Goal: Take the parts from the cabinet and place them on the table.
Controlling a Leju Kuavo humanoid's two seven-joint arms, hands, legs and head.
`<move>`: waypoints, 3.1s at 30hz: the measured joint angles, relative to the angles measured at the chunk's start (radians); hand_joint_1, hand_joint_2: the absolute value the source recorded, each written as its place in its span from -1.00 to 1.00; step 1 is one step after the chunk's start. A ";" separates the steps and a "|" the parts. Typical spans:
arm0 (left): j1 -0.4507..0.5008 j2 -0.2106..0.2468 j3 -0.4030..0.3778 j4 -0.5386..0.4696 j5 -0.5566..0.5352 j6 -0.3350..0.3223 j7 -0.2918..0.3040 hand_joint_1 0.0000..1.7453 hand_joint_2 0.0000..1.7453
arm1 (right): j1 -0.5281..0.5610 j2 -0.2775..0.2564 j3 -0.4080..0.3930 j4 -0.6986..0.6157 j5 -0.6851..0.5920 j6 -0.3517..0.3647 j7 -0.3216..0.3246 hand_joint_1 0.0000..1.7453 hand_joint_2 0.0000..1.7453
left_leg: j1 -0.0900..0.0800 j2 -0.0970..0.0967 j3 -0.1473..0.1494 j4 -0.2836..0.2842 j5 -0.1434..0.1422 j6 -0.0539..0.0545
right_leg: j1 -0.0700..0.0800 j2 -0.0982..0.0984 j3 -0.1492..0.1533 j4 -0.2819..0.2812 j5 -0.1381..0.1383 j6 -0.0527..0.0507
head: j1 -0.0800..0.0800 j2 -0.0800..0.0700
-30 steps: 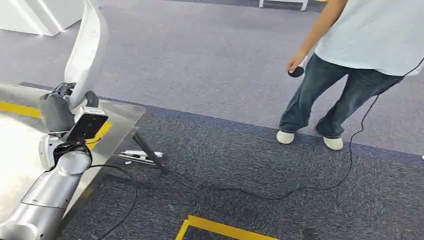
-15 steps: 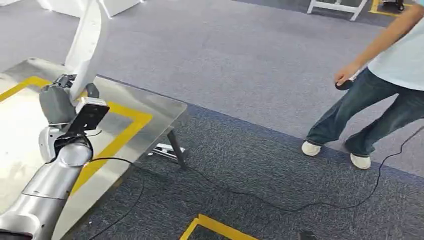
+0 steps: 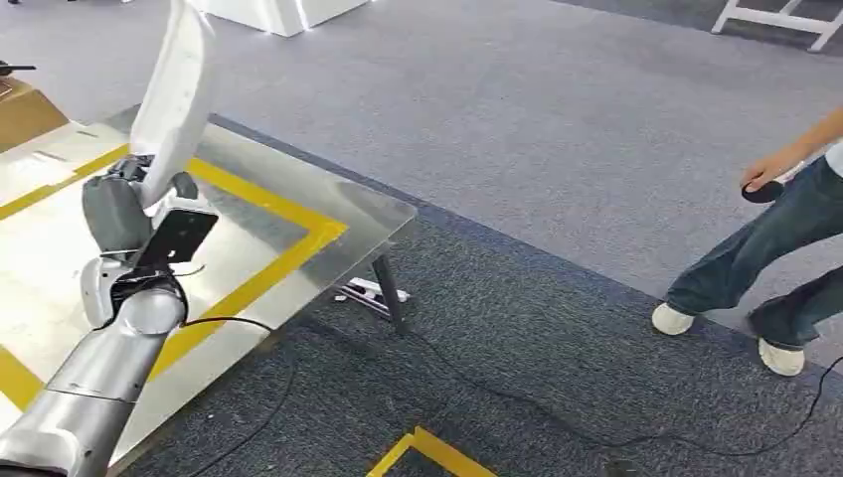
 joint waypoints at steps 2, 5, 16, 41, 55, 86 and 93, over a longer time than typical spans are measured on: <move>0.006 -0.002 -0.002 0.001 0.000 0.000 0.000 1.00 1.00 | 0.005 0.000 -0.001 0.000 0.000 0.000 0.001 -1.00 -1.00 | 0.004 0.019 -0.073 0.149 -0.054 -0.006 | 0.002 -0.029 0.002 0.001 -0.005 -0.003 | -0.001 0.000; 0.009 -0.001 -0.002 0.004 0.000 0.000 0.001 1.00 1.00 | 0.005 0.000 -0.005 0.000 0.000 0.000 0.001 -1.00 -1.00 | 0.005 0.027 -0.041 0.081 0.016 -0.005 | 0.005 -0.067 0.009 0.001 -0.011 -0.003 | 0.000 0.000; -0.002 0.000 -0.003 0.003 -0.001 0.005 0.001 1.00 1.00 | 0.000 0.000 -0.008 0.000 0.002 0.000 0.000 -1.00 -1.00 | -0.004 0.029 0.081 -0.159 0.085 0.054 | 0.008 -0.024 -0.061 0.193 -0.134 0.042 | 0.017 0.000; 0.006 0.003 -0.006 0.007 0.002 0.004 0.002 1.00 1.00 | 0.008 -0.003 -0.013 0.003 0.001 0.002 0.000 -1.00 -1.00 | -0.015 0.097 0.054 -0.136 0.085 0.018 | 0.009 -0.123 0.045 -0.002 -0.045 0.024 | 0.008 0.000; 0.006 -0.002 -0.006 0.007 0.002 0.003 0.002 1.00 1.00 | 0.008 -0.003 -0.013 0.005 0.001 0.002 0.000 -1.00 -1.00 | 0.002 -0.080 0.046 -0.127 0.087 0.024 | -0.009 0.074 -0.008 0.023 -0.019 0.034 | 0.016 0.000; -0.007 -0.004 -0.018 0.019 -0.011 -0.028 0.000 1.00 1.00 | -0.004 -0.004 -0.019 0.006 -0.003 0.007 0.000 -1.00 -1.00 | -0.003 -0.046 0.053 -0.127 0.077 0.022 | 0.001 0.006 -0.018 0.025 -0.017 0.025 | 0.011 0.000; -0.051 -0.031 -0.067 0.077 -0.035 -0.069 -0.001 1.00 1.00 | -0.009 -0.004 -0.024 0.006 0.007 0.030 0.008 -1.00 -1.00 | -0.003 -0.036 0.061 -0.132 0.076 0.044 | 0.004 0.017 -0.016 0.022 -0.015 0.020 | 0.008 0.000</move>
